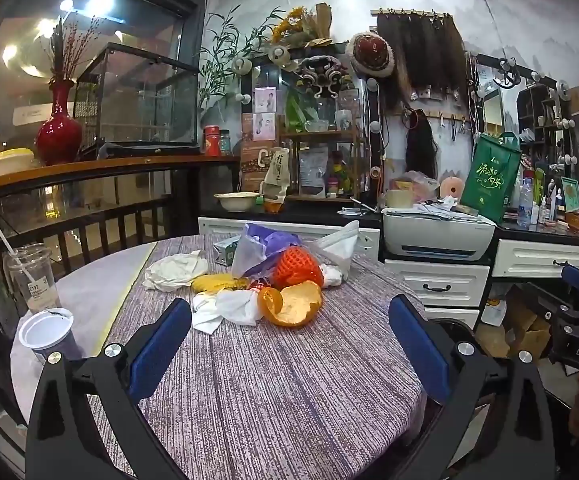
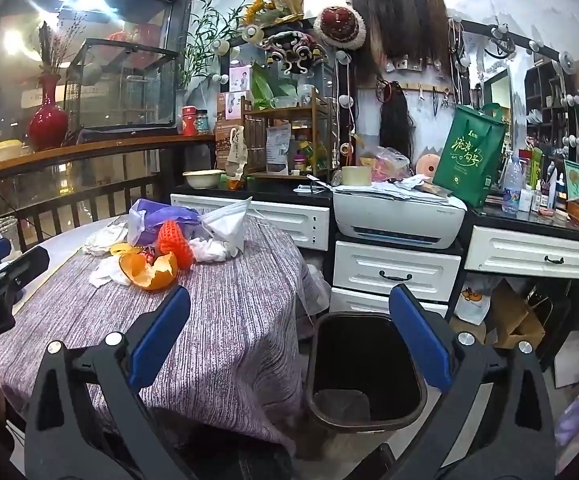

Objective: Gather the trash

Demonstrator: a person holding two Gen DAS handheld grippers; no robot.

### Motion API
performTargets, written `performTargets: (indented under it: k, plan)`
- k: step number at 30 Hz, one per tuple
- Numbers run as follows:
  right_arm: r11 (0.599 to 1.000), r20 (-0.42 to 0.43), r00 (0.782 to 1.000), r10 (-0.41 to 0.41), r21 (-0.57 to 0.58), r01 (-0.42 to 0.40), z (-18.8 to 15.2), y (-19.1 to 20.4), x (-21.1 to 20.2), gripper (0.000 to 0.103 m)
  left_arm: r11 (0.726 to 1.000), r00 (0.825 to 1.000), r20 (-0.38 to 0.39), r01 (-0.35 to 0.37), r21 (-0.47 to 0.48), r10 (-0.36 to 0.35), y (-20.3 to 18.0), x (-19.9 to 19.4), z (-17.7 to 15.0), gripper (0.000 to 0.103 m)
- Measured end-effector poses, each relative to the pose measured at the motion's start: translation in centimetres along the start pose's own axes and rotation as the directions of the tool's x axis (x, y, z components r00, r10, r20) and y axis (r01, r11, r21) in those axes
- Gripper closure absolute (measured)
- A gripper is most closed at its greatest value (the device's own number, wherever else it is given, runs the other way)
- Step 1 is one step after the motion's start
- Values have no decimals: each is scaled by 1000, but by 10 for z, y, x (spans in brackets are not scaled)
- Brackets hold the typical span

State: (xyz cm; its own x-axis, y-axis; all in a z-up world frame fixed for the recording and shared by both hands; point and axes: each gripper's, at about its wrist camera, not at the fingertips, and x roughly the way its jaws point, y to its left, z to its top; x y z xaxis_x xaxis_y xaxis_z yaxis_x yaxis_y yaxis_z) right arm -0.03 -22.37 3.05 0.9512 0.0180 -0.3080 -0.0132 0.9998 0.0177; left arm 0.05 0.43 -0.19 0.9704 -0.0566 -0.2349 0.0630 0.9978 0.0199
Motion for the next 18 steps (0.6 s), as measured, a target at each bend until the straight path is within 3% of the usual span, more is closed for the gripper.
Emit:
performTargets:
  k: [18]
  plan:
    - [1000, -5, 1000, 4, -14, -4, -1, 3, 2, 5, 1000, 1000, -27, -1, -16, 0, 4, 6, -3, 5]
